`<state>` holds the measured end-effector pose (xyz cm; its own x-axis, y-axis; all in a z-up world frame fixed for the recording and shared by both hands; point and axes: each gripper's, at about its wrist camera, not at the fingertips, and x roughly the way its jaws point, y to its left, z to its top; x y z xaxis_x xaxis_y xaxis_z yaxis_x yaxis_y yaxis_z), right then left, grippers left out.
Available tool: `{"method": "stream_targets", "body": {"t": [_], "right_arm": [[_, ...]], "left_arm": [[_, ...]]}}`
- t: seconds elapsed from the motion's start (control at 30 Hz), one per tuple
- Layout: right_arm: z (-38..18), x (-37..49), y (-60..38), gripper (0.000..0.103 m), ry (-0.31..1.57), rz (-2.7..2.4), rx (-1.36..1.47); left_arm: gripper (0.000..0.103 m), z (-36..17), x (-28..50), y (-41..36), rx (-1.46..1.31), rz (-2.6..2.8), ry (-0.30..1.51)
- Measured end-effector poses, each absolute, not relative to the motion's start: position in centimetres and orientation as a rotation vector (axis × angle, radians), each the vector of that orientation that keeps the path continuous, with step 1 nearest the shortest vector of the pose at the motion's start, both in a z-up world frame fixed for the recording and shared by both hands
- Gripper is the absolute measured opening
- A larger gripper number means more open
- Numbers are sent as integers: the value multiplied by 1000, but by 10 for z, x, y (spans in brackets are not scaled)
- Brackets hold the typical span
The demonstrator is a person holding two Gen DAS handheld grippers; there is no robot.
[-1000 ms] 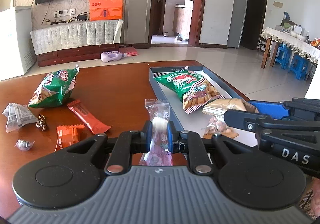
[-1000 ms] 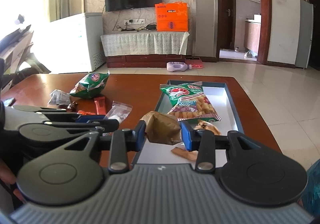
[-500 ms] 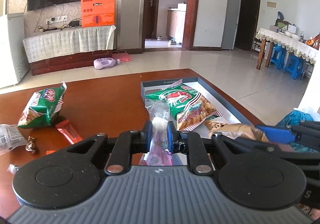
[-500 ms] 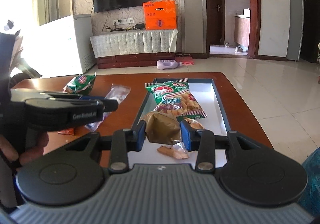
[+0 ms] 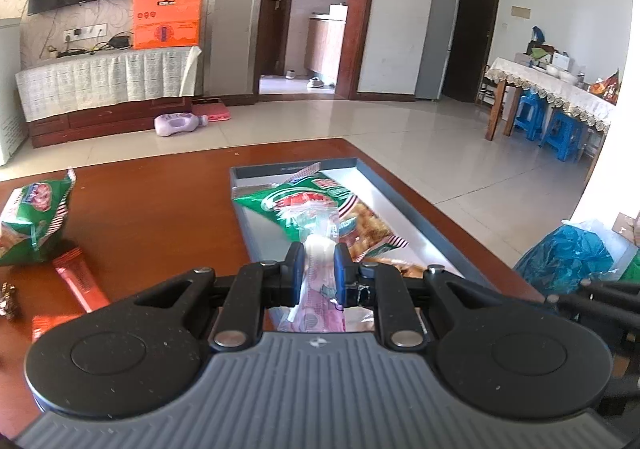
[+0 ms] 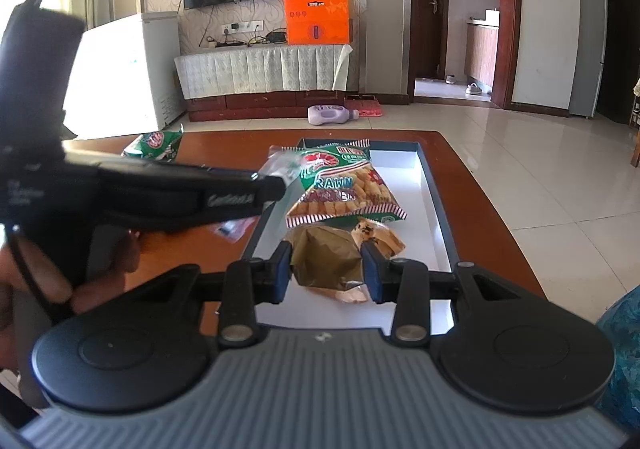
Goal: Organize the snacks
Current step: 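Carry the lollipop and the brown pastry over the blue box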
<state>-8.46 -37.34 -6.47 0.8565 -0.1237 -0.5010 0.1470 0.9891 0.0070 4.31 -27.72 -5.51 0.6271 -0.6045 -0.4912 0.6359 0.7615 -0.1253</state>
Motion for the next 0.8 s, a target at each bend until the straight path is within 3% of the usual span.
{"method": "stream_targets", "body": {"t": [0.8], "right_arm": [[-71, -80, -378, 40, 545, -155, 32]], "left_arm": [[19, -85, 102, -354, 151, -774, 597]]}}
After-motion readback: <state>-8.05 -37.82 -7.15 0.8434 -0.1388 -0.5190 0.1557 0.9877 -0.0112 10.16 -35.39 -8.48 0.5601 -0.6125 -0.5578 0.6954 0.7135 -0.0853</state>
